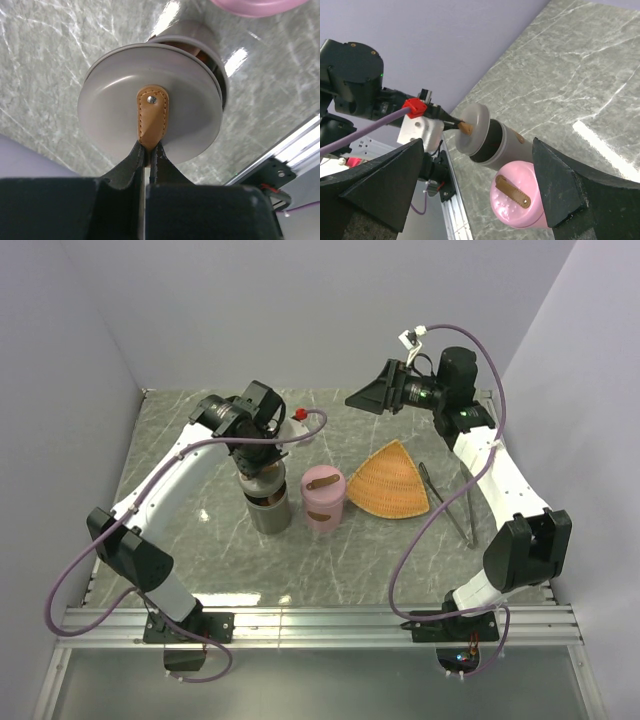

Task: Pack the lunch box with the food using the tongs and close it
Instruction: Close the box lid on the packing box.

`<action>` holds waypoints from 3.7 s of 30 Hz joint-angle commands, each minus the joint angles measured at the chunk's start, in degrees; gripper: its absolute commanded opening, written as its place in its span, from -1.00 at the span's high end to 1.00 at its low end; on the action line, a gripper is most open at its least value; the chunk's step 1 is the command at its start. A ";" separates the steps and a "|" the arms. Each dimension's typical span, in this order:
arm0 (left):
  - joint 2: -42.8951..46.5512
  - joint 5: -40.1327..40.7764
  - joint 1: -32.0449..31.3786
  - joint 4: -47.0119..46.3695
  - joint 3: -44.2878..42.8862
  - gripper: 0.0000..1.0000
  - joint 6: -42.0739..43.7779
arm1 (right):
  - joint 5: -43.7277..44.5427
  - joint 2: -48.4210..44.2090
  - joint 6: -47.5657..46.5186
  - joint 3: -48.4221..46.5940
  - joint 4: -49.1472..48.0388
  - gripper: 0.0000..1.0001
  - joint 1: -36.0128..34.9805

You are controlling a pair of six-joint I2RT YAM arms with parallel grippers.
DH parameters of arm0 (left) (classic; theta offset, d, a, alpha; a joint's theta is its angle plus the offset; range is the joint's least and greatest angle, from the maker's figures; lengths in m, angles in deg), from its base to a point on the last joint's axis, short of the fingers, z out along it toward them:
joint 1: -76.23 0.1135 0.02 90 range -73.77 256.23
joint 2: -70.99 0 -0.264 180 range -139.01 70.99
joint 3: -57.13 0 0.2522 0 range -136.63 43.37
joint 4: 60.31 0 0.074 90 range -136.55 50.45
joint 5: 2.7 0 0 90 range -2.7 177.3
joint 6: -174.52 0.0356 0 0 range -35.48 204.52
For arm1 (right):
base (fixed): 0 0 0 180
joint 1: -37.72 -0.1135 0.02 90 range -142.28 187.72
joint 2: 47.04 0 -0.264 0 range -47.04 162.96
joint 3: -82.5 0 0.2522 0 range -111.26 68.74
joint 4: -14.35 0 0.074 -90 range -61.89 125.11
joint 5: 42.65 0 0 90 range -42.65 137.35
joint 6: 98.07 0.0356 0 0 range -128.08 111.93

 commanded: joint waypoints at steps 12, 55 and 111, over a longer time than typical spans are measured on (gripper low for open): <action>-1.24 -3.19 -1.35 2.39 3.62 0.99 4.72 | -2.20 -2.44 -0.68 1.23 -0.53 -0.93 1.53; -7.57 -5.57 -0.74 2.22 0.99 0.44 9.73 | -5.19 -2.88 -0.06 3.25 -1.06 -0.98 2.06; 31.02 -49.78 23.87 -98.95 59.70 0.99 -87.22 | 3.51 -7.01 -26.87 -2.02 25.40 -0.99 -1.98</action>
